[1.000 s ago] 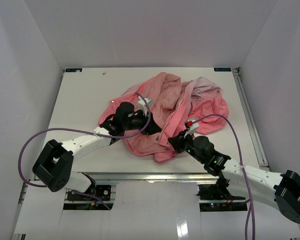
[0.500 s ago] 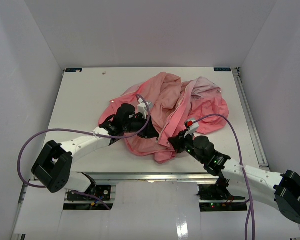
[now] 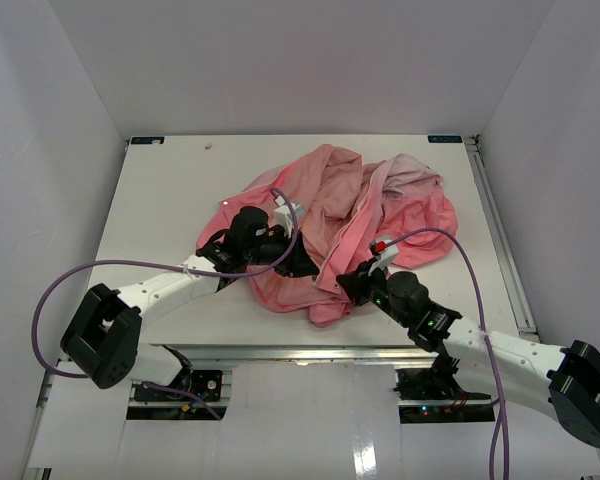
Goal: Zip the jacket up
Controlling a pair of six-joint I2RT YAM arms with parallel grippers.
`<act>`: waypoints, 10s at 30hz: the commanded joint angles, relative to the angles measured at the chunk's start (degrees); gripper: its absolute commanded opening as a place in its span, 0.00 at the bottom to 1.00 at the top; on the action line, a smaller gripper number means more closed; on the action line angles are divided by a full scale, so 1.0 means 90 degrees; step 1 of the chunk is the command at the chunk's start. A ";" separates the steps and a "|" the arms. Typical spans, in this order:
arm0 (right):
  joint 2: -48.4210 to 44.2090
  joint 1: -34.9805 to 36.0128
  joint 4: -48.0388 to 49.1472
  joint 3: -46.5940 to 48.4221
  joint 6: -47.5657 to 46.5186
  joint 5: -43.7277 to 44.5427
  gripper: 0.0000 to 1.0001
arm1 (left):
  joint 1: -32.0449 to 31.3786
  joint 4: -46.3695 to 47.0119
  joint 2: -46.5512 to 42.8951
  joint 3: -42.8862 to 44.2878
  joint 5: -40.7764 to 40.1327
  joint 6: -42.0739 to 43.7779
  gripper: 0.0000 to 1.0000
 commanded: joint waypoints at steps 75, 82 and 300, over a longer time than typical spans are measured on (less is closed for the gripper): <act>0.0191 -0.0070 0.0221 0.0098 -0.0039 -0.0033 0.08 | 0.0013 0.0415 -0.0052 -0.0156 0.0829 -0.0356 0.45; 0.0198 -0.0070 0.0221 0.0098 -0.0037 -0.0021 0.08 | -0.0026 0.0515 -0.0071 -0.0199 0.1093 -0.0323 0.46; -0.1747 -0.0284 0.1656 -0.0902 -0.0312 -0.0444 0.08 | 0.5161 -0.1566 0.3584 0.3782 0.1380 0.1805 0.61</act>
